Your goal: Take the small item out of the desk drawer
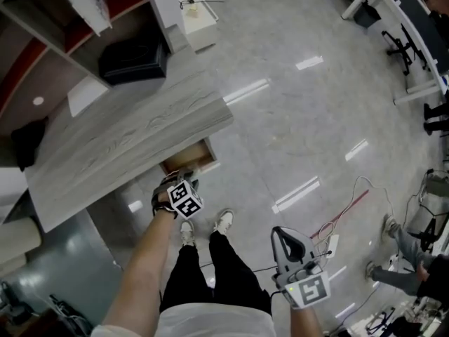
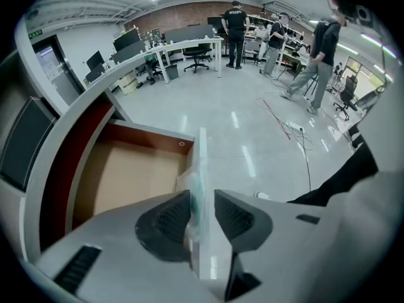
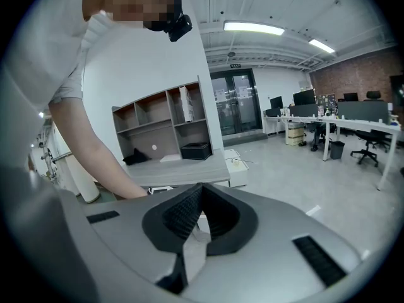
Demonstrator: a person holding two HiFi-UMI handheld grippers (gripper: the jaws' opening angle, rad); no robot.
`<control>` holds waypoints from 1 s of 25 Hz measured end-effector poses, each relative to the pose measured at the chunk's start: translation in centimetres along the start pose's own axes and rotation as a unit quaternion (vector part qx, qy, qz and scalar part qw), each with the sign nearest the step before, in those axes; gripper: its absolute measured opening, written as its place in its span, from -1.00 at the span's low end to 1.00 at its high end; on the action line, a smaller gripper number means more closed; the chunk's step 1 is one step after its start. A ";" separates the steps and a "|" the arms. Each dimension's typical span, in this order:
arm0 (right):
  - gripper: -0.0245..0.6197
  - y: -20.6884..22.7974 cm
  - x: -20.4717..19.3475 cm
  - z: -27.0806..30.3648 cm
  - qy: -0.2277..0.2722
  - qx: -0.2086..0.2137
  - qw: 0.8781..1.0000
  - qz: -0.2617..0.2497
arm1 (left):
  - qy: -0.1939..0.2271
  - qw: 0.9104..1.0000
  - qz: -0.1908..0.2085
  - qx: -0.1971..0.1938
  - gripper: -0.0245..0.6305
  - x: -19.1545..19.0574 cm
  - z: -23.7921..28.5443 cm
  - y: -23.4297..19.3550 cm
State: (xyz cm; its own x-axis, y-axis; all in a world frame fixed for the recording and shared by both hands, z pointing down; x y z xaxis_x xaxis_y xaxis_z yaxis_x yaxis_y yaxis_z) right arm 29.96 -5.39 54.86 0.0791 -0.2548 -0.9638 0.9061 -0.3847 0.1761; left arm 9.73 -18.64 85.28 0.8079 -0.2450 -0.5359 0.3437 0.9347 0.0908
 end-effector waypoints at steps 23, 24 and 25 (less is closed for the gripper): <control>-0.86 -3.3 3.5 0.0 0.033 0.024 0.999 -0.033 | 0.043 0.997 -0.014 0.060 -0.86 1.5 -6.2 -0.7; -0.86 -3.7 3.7 0.0 0.035 0.026 0.998 -0.037 | 0.049 0.997 -0.015 0.064 -0.86 1.6 -6.8 -0.7; -0.86 -4.2 3.8 0.0 0.038 0.029 0.998 -0.039 | 0.055 0.996 -0.016 0.068 -0.86 1.6 -7.4 -0.7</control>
State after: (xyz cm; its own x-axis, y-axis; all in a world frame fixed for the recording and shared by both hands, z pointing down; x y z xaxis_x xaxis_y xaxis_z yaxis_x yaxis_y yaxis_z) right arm 26.48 -4.73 50.44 0.0420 -0.1552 -0.9870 0.8853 -0.4521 0.1087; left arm 7.23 -17.75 78.14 0.7401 -0.2377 -0.6290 0.4363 0.8815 0.1803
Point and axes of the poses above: the fingertips, and each gripper's own axes: z forward along the fingers, y to its right, x out of its top, the point moved 4 cm from there along -z, backward along the fingers, and after that the axes turned 13 degrees about y, right-handed, at the moved point
